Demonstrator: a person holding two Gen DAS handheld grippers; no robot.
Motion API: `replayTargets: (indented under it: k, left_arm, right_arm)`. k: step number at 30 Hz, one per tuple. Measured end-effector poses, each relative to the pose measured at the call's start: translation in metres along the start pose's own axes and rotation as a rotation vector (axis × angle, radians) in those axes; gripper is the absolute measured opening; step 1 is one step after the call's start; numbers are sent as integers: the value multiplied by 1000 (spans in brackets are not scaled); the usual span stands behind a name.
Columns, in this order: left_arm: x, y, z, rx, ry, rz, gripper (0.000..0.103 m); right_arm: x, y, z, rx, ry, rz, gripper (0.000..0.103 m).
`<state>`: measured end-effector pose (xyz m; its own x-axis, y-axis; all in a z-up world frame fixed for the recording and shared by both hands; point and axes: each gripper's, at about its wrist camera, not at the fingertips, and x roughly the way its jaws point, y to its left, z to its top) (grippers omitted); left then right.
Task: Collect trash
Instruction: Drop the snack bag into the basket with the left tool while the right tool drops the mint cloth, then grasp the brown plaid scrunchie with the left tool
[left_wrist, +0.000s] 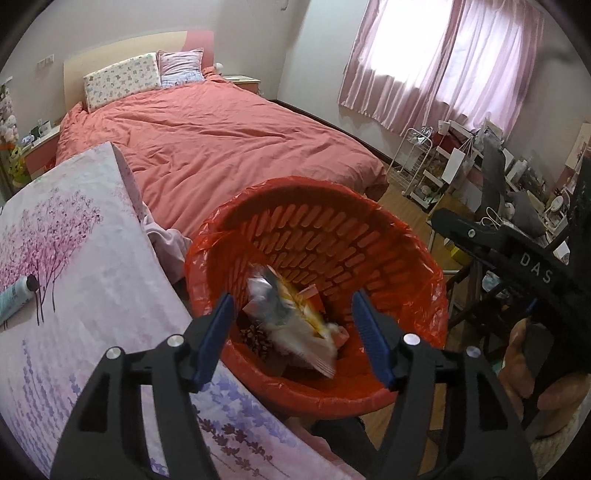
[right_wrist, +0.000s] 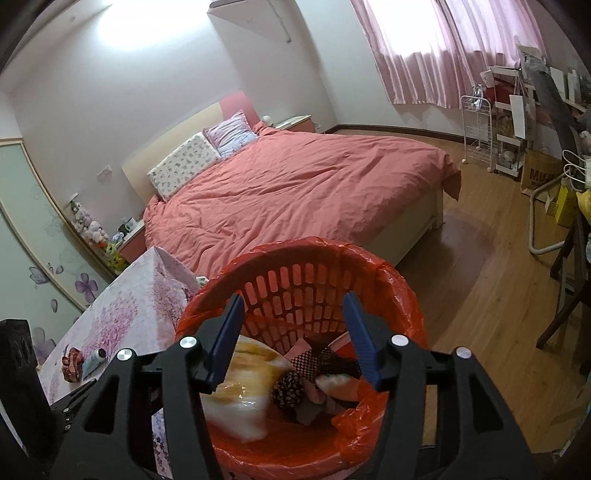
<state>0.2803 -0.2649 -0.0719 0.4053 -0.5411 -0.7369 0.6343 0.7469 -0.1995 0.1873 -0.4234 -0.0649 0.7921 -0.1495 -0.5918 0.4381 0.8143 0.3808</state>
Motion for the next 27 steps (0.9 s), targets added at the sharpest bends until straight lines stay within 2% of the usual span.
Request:
replayTargets:
  k: [6, 9, 13, 22, 25, 27]
  left_arm:
    - [-16, 9, -3, 3, -39, 51, 71]
    - [-28, 20, -7, 6, -58, 103, 75]
    - [-49, 46, -16, 9, -96, 215, 82]
    - [-97, 158, -37, -142, -127, 460, 85]
    - [-115, 204, -46, -219, -138, 555, 85]
    - [-126, 234, -52, -279, -144, 605, 85]
  right_arm:
    - [-3, 11, -2, -51, -13, -27, 58]
    - [-4, 19, -5, -75, -19, -36, 61]
    - [-7, 36, -14, -129, -22, -42, 63]
    - [-3, 80, -41, -246, 2, -23, 65]
    - [-2, 99, -53, -297, 10, -10, 76]
    - [-3, 109, -59, -335, 9, -8, 76]
